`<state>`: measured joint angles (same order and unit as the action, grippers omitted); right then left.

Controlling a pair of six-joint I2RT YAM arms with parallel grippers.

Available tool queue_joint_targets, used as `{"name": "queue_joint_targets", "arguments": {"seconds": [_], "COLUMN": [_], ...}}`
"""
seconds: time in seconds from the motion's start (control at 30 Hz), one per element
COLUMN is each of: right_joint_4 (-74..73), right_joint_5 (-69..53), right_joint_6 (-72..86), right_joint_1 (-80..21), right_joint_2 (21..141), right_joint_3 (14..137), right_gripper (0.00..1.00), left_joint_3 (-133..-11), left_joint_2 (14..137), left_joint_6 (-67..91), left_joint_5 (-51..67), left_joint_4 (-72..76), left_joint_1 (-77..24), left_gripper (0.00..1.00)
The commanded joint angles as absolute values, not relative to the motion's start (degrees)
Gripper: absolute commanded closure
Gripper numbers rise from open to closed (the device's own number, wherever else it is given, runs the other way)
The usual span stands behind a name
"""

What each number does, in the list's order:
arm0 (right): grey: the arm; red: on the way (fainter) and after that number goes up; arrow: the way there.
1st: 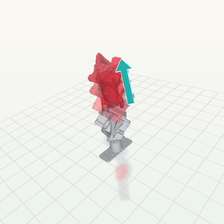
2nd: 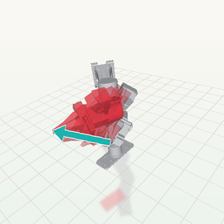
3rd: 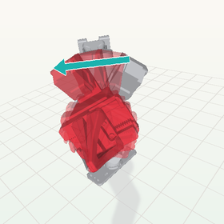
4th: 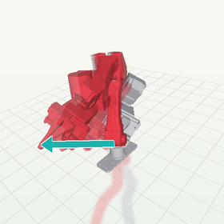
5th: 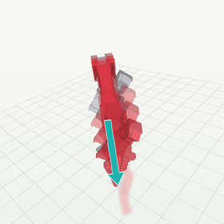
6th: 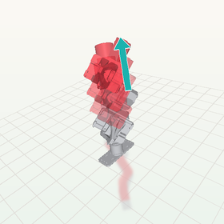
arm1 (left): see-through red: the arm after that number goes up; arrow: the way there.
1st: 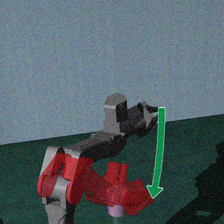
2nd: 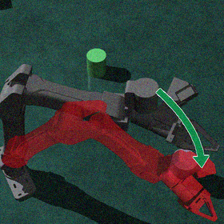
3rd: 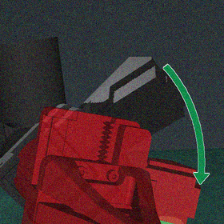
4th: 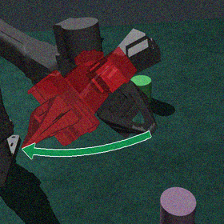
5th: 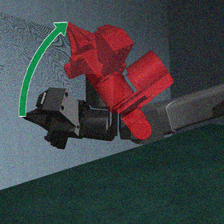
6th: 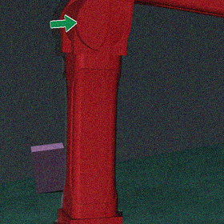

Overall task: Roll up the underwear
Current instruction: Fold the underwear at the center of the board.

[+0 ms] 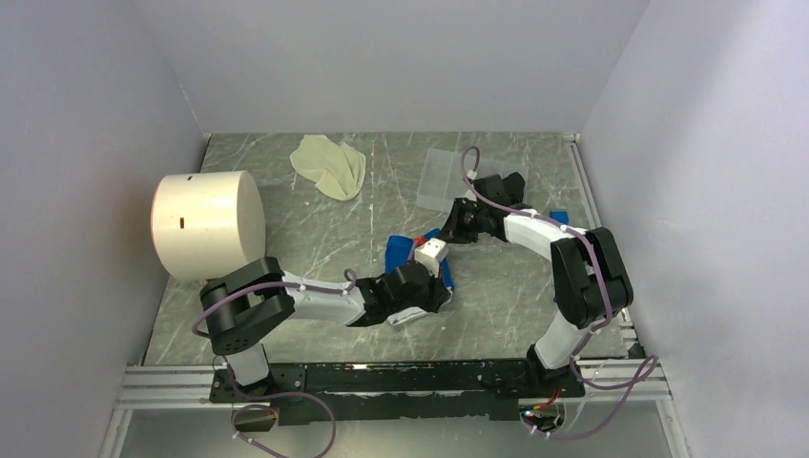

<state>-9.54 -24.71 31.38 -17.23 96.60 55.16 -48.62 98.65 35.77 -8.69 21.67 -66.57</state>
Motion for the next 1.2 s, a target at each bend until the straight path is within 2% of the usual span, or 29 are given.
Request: {"name": "queue_joint_targets", "arguments": {"seconds": [0.0,0.43,1.17], "right_joint_4": [-10.0,-14.9,-20.2], "right_joint_5": [-18.7,-12.9,-6.9], "right_joint_6": [33.2,33.7,34.2], "right_joint_1": [-19.6,-27.4,-37.4], "right_joint_2": [93.6,96.8,109.0], "right_joint_3": [58.3,66.2,78.8], "right_gripper": [1.0,1.0,1.0], "left_joint_3": [-44.6,-30.7,-14.9], "left_joint_2": [95.6,85.1,69.6], "left_joint_6": [40.5,46.1,53.2], "left_joint_5": [-5.3,-4.8,-11.3], "left_joint_4": [29.9,38.0,34.5], "left_joint_1": [-65.6,-60.6,-58.7], "left_gripper": [0.95,0.95,0.95]}}
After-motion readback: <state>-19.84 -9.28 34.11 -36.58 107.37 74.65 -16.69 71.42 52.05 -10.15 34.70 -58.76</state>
